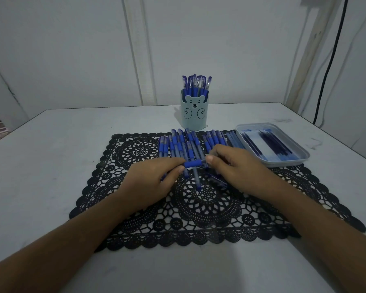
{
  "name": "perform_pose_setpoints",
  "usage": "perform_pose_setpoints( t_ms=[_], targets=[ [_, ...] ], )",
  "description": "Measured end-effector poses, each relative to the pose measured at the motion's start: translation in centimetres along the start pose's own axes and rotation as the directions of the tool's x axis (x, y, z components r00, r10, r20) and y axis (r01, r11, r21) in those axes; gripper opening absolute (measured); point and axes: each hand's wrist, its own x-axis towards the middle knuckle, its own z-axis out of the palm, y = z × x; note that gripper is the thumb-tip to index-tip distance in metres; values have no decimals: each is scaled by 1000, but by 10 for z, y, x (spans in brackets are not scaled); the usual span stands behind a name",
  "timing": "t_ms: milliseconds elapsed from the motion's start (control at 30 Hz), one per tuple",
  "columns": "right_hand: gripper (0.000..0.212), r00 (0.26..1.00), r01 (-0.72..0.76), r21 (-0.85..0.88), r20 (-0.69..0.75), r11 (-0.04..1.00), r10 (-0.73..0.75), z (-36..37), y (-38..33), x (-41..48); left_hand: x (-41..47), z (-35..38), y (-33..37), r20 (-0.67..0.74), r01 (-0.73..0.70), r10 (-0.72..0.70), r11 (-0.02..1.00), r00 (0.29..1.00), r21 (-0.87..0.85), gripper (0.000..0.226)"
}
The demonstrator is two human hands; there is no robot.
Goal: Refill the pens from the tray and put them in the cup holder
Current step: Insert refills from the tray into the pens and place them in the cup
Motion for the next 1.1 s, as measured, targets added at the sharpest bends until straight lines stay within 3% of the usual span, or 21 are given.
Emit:
perform_pose_setpoints(
  t_ms=[167, 267, 400, 500, 667, 767, 867, 967, 1100],
  targets=[
    [25, 999, -3, -15, -34, 1000, 3, -1, -1, 1, 1, 0, 2, -6, -2, 2, 999, 1000, 39, 33],
    [31, 998, -36, -169, -52, 985, 28, -8, 1, 0, 2, 0, 3, -23, 3, -2, 1000, 1000, 30, 34],
    [37, 995, -12, -491, 85, 871, 61, -18, 4, -3, 2, 1, 1, -32, 9, -9, 1000, 999, -5, 35],
    [37, 980, 69, -534, 195, 843, 43, -15, 3, -5, 2, 1, 0, -30, 31, -31, 999, 999, -24, 36],
    [23, 975, 102, -466, 223, 879, 6, -9, -1, -5, 2, 0, -1, -32, 48, -49, 998, 998, -39, 36],
    [13, 994, -35, -235, 93, 971, 59, -12, 1, -2, 3, 1, -1, -31, 63, -65, 997, 997, -52, 36],
    [2, 989, -99, -14, -109, 995, 97, -20, 3, 2, 3, 1, -2, -29, 84, -86, 994, 996, -65, 38],
    [7, 983, -92, 172, -142, 981, 117, -25, 1, 2, 2, 1, -2, -27, 87, -89, 994, 996, -66, 39],
    [6, 993, -75, 130, -83, 989, 86, -23, 2, 2, 2, 1, -2, -22, 81, -82, 995, 996, -58, 38]
  ],
)
